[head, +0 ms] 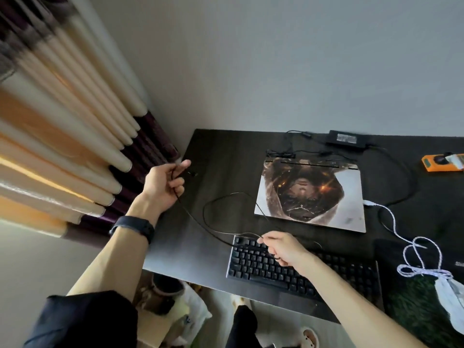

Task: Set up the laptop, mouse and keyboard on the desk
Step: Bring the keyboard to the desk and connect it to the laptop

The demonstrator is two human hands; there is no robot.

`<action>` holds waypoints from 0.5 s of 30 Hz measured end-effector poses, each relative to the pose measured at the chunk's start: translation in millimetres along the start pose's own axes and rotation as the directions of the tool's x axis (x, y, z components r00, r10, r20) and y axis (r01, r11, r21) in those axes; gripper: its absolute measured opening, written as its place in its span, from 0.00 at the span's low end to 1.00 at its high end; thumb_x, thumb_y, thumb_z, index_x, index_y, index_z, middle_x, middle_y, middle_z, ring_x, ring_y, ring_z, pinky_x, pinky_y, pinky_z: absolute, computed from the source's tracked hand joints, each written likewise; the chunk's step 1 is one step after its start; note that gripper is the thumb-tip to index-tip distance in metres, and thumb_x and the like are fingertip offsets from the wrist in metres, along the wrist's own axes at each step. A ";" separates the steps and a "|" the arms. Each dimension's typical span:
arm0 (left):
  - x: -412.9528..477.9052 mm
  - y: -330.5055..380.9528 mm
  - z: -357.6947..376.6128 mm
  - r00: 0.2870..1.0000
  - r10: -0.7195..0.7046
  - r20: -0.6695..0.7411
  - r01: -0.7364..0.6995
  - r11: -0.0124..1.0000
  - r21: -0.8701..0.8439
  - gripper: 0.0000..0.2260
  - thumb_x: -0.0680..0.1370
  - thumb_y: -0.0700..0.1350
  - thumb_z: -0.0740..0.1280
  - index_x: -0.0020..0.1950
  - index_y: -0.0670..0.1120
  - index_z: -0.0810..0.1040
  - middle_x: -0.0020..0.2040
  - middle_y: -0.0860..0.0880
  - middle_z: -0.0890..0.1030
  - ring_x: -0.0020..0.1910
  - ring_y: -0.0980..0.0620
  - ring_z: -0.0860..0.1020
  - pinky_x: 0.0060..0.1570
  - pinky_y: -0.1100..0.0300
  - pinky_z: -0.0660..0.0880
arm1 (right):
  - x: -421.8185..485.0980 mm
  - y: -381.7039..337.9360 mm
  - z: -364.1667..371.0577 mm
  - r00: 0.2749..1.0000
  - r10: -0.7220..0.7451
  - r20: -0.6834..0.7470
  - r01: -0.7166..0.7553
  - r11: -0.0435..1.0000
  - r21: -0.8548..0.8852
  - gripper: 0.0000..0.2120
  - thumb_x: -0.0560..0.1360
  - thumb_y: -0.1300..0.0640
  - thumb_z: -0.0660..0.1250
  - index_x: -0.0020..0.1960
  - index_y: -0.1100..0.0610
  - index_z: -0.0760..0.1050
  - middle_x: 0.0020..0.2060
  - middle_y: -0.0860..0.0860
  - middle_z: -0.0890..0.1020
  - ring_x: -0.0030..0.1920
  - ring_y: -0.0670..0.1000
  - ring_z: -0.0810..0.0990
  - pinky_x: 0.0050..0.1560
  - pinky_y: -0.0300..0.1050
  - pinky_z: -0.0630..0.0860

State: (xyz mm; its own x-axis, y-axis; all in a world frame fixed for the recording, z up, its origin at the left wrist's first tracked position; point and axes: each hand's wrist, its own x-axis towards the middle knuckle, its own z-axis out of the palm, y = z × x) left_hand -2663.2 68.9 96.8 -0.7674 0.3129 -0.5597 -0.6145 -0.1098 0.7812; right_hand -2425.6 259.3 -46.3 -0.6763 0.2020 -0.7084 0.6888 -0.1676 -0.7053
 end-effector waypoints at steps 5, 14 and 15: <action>31.1 30.5 -17.0 0.993 0.048 0.108 -0.061 0.990 0.125 0.19 0.84 0.43 0.53 0.74 0.41 0.66 0.60 0.55 0.83 0.27 0.58 0.66 0.26 0.66 0.66 | 43.3 -46.5 57.1 0.987 -0.154 0.046 0.158 0.985 -0.077 0.11 0.82 0.55 0.60 0.52 0.52 0.81 0.31 0.48 0.72 0.24 0.45 0.63 0.24 0.37 0.58; 117.7 73.9 -59.0 0.981 0.026 0.191 -0.112 0.882 0.458 0.12 0.83 0.39 0.57 0.62 0.45 0.77 0.53 0.51 0.85 0.35 0.56 0.74 0.33 0.62 0.66 | 150.5 -124.5 136.4 0.996 -0.081 0.048 0.092 0.957 -0.277 0.16 0.81 0.50 0.61 0.67 0.48 0.76 0.58 0.49 0.83 0.48 0.49 0.82 0.45 0.39 0.75; 127.8 77.0 -65.2 0.985 0.031 0.172 -0.117 0.846 0.520 0.12 0.83 0.39 0.56 0.61 0.45 0.77 0.51 0.51 0.84 0.34 0.56 0.74 0.31 0.62 0.66 | 163.3 -122.5 140.3 0.997 -0.060 0.048 0.075 0.879 -0.471 0.19 0.80 0.46 0.60 0.69 0.46 0.74 0.64 0.48 0.81 0.58 0.50 0.81 0.56 0.41 0.76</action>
State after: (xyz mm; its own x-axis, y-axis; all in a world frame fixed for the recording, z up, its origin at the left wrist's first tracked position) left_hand -2820.5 38.9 67.4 -0.7428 0.4672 -0.4795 -0.3351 0.3605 0.8705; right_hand -2657.0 177.4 -79.2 -0.7279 0.1654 -0.6654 0.6775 0.3223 -0.6611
